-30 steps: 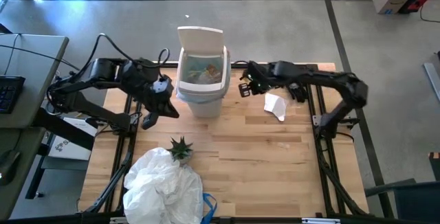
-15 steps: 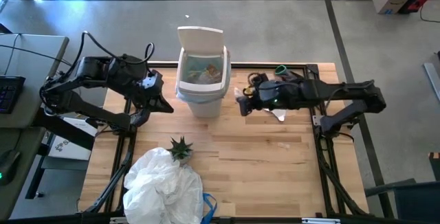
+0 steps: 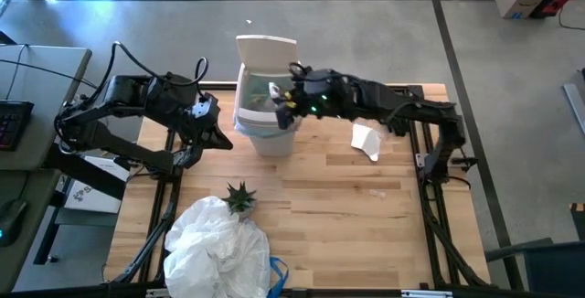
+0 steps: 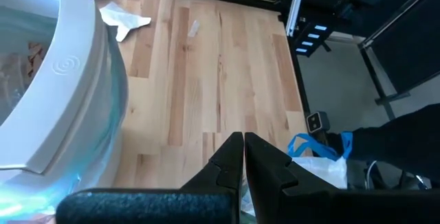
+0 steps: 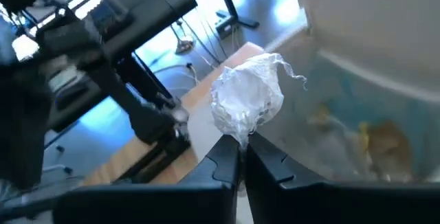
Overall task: Place trash/remove bag and relplace
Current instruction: Put the white plastic into the trash bin, then put the white paper into the trash bin
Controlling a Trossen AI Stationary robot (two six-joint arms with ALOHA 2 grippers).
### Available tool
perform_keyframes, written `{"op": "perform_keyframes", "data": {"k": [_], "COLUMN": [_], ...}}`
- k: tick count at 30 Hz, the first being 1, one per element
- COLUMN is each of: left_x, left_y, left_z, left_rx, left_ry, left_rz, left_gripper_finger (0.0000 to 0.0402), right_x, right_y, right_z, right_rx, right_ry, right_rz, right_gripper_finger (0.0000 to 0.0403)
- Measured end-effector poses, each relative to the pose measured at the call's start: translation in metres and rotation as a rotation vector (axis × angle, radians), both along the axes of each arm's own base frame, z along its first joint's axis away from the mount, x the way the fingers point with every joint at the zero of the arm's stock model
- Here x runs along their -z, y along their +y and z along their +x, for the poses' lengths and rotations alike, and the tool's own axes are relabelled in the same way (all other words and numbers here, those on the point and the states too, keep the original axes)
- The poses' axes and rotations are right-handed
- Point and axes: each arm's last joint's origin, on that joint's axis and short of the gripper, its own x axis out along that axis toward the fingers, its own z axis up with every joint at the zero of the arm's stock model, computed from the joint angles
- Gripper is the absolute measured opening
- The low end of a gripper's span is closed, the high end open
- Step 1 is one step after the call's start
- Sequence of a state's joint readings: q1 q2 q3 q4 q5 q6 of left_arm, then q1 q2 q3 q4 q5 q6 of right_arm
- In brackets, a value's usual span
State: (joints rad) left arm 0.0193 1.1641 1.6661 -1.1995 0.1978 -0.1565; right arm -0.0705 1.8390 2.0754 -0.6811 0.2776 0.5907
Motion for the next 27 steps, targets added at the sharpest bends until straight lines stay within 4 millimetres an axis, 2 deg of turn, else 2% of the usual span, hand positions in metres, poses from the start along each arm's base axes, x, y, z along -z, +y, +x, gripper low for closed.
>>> {"op": "perform_keyframes", "data": {"k": [4,10,14,19,27], "left_x": [0.0,0.0,0.0,0.0,-0.001], "left_y": [-0.002,-0.007,-0.01,-0.01,-0.01], "left_z": [0.0,0.0,0.0,0.0,0.001], "left_rx": [-0.001,0.019,0.022,0.011,0.01], "left_ry": [0.004,0.009,0.011,0.006,-0.011], "left_rz": [-0.016,-0.029,-0.033,-0.022,-0.023], "left_gripper_finger": [0.0,0.0,0.0,0.0,0.0], "right_x": [-0.007,-0.01,-0.006,-0.006,-0.002], "right_y": [-0.02,-0.038,-0.04,-0.04,-0.036], "right_z": [0.012,0.011,0.009,0.01,0.005], "right_rx": [0.027,0.038,0.025,0.021,0.032], "right_ry": [-0.009,0.038,0.071,0.072,0.135], "right_rz": [-0.008,0.017,0.039,0.033,0.051], "right_gripper_finger": [0.001,0.0078,0.0129,0.0169,0.0181]}}
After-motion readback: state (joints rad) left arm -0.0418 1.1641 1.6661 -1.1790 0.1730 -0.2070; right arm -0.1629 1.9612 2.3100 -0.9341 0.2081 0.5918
